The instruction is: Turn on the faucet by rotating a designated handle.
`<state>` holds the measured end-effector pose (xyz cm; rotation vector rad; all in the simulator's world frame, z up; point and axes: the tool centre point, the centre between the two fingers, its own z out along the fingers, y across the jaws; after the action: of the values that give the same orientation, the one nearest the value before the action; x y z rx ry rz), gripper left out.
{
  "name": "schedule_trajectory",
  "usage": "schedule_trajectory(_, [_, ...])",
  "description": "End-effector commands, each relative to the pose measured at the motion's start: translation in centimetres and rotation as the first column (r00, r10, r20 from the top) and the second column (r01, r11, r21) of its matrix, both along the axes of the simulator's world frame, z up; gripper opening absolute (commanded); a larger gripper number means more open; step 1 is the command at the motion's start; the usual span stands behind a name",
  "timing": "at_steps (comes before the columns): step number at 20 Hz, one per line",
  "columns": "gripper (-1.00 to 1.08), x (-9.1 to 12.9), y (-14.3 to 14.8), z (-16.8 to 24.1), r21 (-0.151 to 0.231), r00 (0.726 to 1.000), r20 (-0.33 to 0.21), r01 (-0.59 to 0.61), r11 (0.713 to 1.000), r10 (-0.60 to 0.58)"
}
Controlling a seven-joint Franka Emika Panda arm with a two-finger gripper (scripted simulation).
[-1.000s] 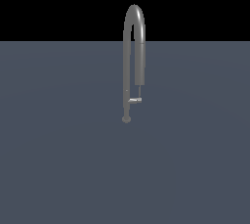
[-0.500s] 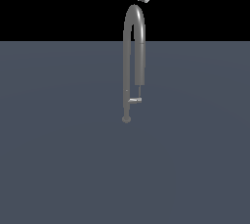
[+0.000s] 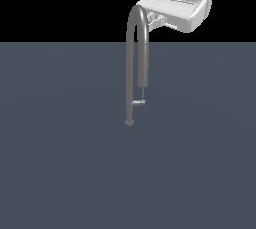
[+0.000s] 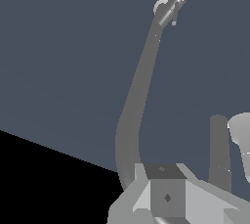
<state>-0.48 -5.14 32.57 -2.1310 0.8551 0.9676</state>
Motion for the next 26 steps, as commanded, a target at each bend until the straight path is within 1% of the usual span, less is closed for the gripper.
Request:
schedule_trajectory(1, [-1.00,0.9,-0.2,-1.6,0.042,0.998,-0.049,0.038,0.998,-0.036])
schedule_trajectory(4, [-1.00,1.8,-0.4,-3.7,0.091,0.991,-0.112,0.089,0.992,-0.079])
schedule_trajectory(7, [-1.00,2.7,-0.6,-6.0,0.138,0.976,-0.180,0.146,0.980,-0.120])
schedule_trajectory(11, [-1.00,3.6,-0.6,-9.3,0.196,0.945,-0.278,0.229,0.953,-0.170])
schedule_trajectory(14, [-1.00,4.1,-0.5,-11.6,0.230,0.917,-0.346,0.289,0.929,-0.199])
schedule_trajectory(20, [-1.00,4.5,0.0,-15.4,0.273,0.860,-0.454,0.386,0.881,-0.236])
schedule_trajectory(23, [-1.00,4.6,0.3,-16.8,0.285,0.836,-0.491,0.420,0.862,-0.245])
schedule_trajectory(26, [-1.00,4.6,0.5,-17.7,0.291,0.820,-0.515,0.442,0.848,-0.251])
